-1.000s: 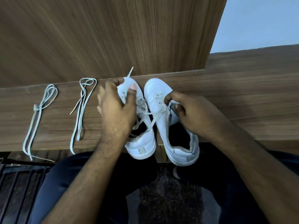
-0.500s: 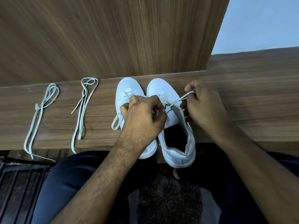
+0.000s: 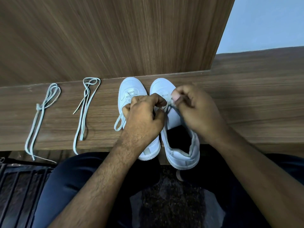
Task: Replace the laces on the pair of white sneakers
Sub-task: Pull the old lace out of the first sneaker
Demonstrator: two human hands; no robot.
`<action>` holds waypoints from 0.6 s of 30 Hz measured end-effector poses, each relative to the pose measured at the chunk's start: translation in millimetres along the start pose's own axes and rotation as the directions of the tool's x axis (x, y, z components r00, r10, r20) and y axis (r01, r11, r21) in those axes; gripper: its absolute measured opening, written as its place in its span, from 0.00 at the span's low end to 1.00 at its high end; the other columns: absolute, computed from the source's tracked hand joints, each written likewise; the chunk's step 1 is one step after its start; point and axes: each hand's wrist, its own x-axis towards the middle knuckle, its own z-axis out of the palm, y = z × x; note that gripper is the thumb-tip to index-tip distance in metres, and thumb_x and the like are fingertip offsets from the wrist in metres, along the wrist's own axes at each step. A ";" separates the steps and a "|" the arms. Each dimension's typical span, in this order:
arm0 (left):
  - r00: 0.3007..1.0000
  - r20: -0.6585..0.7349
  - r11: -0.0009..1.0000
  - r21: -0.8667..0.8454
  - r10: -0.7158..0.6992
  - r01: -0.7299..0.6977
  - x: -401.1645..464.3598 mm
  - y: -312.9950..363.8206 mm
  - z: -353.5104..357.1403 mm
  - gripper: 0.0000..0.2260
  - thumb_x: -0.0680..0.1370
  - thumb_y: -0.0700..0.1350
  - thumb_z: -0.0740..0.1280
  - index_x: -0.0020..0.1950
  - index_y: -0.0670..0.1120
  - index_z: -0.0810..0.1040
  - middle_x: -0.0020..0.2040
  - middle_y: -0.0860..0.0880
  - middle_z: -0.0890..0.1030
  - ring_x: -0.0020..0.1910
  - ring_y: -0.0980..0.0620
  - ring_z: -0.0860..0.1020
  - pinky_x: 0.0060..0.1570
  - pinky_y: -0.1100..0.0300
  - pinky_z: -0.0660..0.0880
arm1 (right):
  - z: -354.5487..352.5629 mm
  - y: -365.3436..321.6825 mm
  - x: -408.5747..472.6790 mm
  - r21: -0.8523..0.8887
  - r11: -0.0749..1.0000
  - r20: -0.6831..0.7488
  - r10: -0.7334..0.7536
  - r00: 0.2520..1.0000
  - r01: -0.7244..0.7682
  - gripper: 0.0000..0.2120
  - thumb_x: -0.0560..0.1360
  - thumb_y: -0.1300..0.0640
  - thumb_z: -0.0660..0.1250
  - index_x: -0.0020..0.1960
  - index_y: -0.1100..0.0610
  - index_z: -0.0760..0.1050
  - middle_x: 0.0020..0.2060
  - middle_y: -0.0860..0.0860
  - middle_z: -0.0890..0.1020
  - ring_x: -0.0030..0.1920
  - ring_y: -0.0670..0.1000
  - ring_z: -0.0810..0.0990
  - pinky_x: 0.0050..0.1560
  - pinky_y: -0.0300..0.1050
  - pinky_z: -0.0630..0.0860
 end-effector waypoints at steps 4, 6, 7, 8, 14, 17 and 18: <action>0.999 0.028 0.998 0.060 0.016 -0.017 -1.8 3.3 -2.6 0.12 0.77 0.44 0.65 0.56 0.58 0.80 0.52 0.58 0.78 0.61 0.53 0.67 0.50 0.56 0.53 | -15.0 -27.6 2.3 0.719 0.663 0.061 0.240 0.969 -0.209 0.11 0.85 0.57 0.56 0.45 0.57 0.70 0.29 0.49 0.77 0.32 0.50 0.77 0.41 0.43 0.80; 0.999 0.024 0.995 0.098 0.025 -0.027 -2.9 3.9 -2.9 0.13 0.77 0.45 0.65 0.57 0.59 0.81 0.53 0.59 0.77 0.62 0.54 0.66 0.46 0.57 0.50 | -18.0 -26.0 0.8 0.525 0.843 -0.045 0.165 0.985 -0.117 0.10 0.85 0.56 0.57 0.46 0.56 0.71 0.28 0.43 0.71 0.29 0.44 0.70 0.36 0.38 0.75; 0.999 0.016 0.993 0.114 0.030 -0.032 -3.0 3.6 -2.3 0.13 0.77 0.45 0.65 0.57 0.59 0.82 0.53 0.60 0.76 0.63 0.54 0.66 0.45 0.57 0.49 | -17.3 -20.2 -0.1 0.246 0.969 -0.102 0.044 0.994 -0.017 0.09 0.84 0.55 0.59 0.46 0.55 0.73 0.29 0.42 0.72 0.30 0.43 0.71 0.36 0.35 0.72; 0.999 0.006 0.991 0.130 0.036 -0.037 -3.2 3.5 -1.3 0.13 0.77 0.45 0.65 0.57 0.60 0.82 0.53 0.60 0.76 0.63 0.54 0.65 0.45 0.58 0.49 | -15.3 -14.9 -0.9 -0.033 0.997 -0.104 -0.073 0.992 0.069 0.09 0.83 0.53 0.61 0.47 0.54 0.76 0.32 0.42 0.73 0.33 0.43 0.74 0.37 0.33 0.69; 0.999 -0.046 0.990 0.142 0.029 -0.022 -2.5 2.9 2.3 0.09 0.77 0.50 0.67 0.55 0.60 0.83 0.53 0.61 0.76 0.65 0.53 0.66 0.47 0.60 0.48 | -0.2 3.7 -2.0 -0.396 0.903 0.125 -0.127 0.984 0.167 0.09 0.76 0.47 0.71 0.49 0.53 0.82 0.46 0.48 0.73 0.45 0.48 0.75 0.43 0.44 0.72; 0.998 -0.052 0.988 0.154 0.037 -0.028 -1.6 0.9 2.7 0.09 0.77 0.50 0.68 0.54 0.61 0.83 0.53 0.60 0.77 0.65 0.53 0.66 0.48 0.60 0.48 | -3.8 4.6 0.3 -0.443 0.864 0.154 -0.188 0.970 0.238 0.08 0.74 0.50 0.72 0.43 0.54 0.82 0.44 0.49 0.74 0.46 0.50 0.73 0.44 0.49 0.73; 0.998 -0.054 0.988 0.153 0.036 -0.027 -1.4 0.2 2.9 0.08 0.78 0.50 0.68 0.54 0.61 0.83 0.53 0.60 0.77 0.65 0.52 0.66 0.49 0.60 0.48 | -4.4 3.8 0.1 -0.468 0.844 0.183 -0.198 0.963 0.263 0.08 0.75 0.50 0.71 0.43 0.55 0.82 0.45 0.49 0.74 0.48 0.50 0.72 0.46 0.50 0.73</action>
